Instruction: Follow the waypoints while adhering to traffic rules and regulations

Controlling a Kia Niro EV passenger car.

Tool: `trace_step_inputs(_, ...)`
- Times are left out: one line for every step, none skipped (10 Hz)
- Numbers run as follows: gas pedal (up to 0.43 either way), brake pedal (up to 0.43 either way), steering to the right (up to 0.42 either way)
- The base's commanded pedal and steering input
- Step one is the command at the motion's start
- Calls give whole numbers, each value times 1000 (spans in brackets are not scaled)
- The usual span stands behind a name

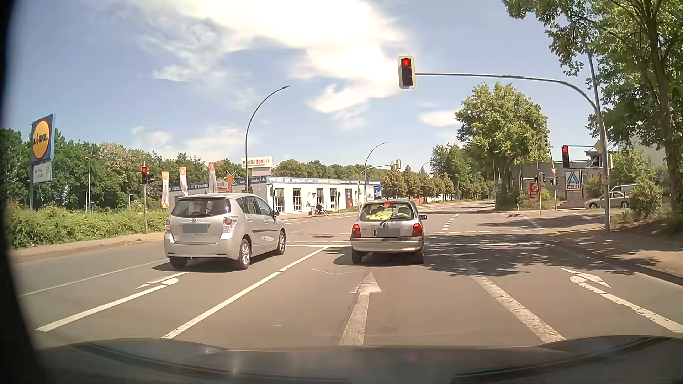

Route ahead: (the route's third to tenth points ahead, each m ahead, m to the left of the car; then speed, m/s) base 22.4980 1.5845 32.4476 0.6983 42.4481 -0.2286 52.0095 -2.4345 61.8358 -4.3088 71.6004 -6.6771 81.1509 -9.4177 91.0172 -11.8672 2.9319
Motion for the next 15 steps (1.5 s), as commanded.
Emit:
trace_step_inputs(0, 250, 27)
trace_step_inputs(0, 238, 27)
trace_step_inputs(0, 220, 27)
trace_step_inputs(0, 207, 27)
trace_step_inputs(0, 201, 27)
trace_step_inputs(0, 201, 27)
trace_step_inputs(0, 201, 28)
trace_step_inputs(0, 195, 28)
trace_step_inputs(0, 189, 27)
trace_step_inputs(0, 189, 28)
trace_step_inputs(0, 183, 28)
trace_step_inputs(0, 177, 28)
trace_step_inputs(0, 183, 28)
trace_step_inputs(0, 183, 28)
trace_step_inputs(0, 183, 28)
